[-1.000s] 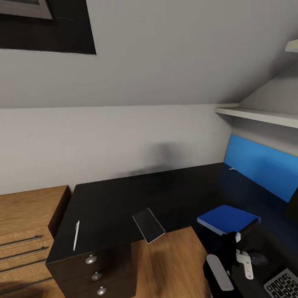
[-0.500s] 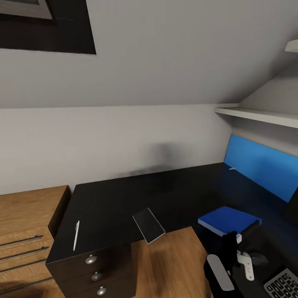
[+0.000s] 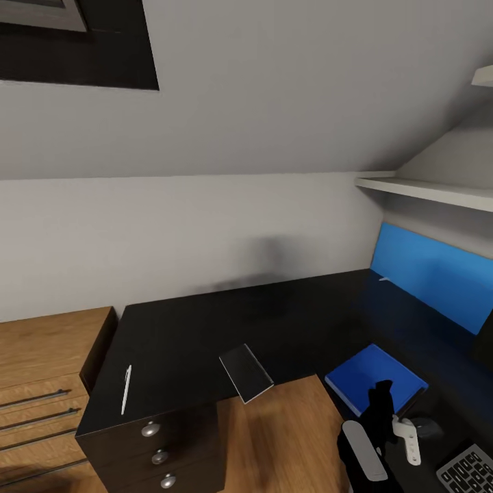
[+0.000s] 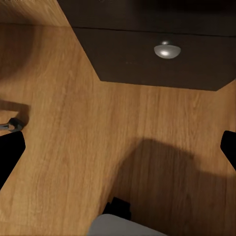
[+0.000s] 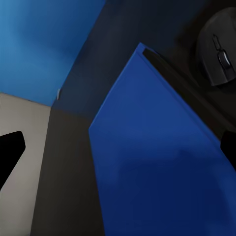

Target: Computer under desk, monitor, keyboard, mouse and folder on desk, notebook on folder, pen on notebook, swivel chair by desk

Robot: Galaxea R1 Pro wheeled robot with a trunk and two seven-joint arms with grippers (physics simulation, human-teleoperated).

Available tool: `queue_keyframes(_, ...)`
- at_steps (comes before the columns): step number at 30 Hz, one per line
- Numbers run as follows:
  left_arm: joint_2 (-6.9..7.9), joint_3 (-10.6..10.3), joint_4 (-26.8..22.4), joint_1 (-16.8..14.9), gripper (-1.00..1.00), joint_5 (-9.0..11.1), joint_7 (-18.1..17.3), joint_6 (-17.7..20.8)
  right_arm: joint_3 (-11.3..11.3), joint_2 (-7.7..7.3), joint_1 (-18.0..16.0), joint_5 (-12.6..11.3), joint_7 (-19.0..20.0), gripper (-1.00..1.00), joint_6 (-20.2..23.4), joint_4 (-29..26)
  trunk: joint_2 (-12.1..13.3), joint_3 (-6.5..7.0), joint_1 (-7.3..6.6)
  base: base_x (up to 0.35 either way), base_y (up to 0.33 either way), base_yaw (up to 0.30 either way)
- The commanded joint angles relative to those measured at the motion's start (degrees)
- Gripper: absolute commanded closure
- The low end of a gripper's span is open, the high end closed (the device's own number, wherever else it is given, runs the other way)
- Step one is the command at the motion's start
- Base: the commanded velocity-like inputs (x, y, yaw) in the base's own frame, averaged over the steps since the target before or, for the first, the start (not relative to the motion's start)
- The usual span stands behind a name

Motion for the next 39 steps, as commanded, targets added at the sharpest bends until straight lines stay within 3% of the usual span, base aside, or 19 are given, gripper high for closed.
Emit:
queue_keyframes(1,-0.04,0.1,-0.1,0.0,-1.0,0.3,0.0,0.0,-0.1,0.03,0.0,0.2,-0.3,-1.0,0.0,-0.1,0.0,-0.07,0.0,0.0,0.0,0.0)
queue_keyframes(12,-0.04,0.1,-0.1,-0.1,-1.0,0.3,0.0,0.0,0.0,0.0,0.0,0.5,0.3,-1.0,-0.3,-2.2,0.0,-0.07,0.0,0.0,0.0,0.0)
queue_keyframes(17,-0.04,0.1,-0.1,-0.1,-1.0,0.3,0.0,0.0,0.9,0.07,0.3,1.0,1.2,-1.0,0.0,-7.8,0.0,-0.07,0.0,0.0,0.0,0.0)
queue_keyframes(20,-0.04,0.1,-0.1,-0.1,-1.0,0.3,0.0,0.0,3.5,0.07,0.6,2.7,1.9,-1.0,0.2,-9.4,0.0,-0.07,0.0,0.0,0.0,0.0)
queue_keyframes(22,-0.04,0.2,-0.1,-0.1,-1.0,0.3,0.0,0.0,7.0,0.03,1.1,5.7,2.2,-1.0,0.7,-10.2,0.0,-0.07,0.0,0.0,0.0,0.0)
queue_keyframes(25,-0.04,0.2,-0.1,0.0,-1.0,0.3,0.0,0.0,8.5,0.03,1.4,6.8,2.3,-1.0,2.4,-10.4,0.0,-0.07,0.0,0.0,0.0,0.0)
queue_keyframes(28,-0.04,0.2,-0.1,-0.1,-1.0,0.3,0.0,0.0,10.3,0.0,1.7,7.5,2.3,-1.0,6.4,-10.5,0.0,-0.07,0.0,0.0,0.0,0.0)
queue_keyframes(31,-0.04,0.2,-0.1,-0.1,-1.0,0.3,0.0,0.0,12.8,-0.05,1.9,7.9,2.5,-1.0,14.3,-10.6,0.0,-0.07,0.0,0.0,0.0,0.0)
queue_keyframes(33,-0.04,0.2,-0.1,-0.1,-1.0,0.3,0.0,0.0,15.4,-0.06,1.9,8.1,2.8,-1.0,23.9,-10.6,0.0,-0.07,0.0,0.0,0.0,0.0)
queue_keyframes(39,0.0,0.3,-0.2,0.0,-1.0,0.3,0.1,0.0,18.4,0.03,2.0,7.9,5.5,-1.0,40.0,-10.2,0.0,-0.07,0.0,0.0,0.0,0.0)
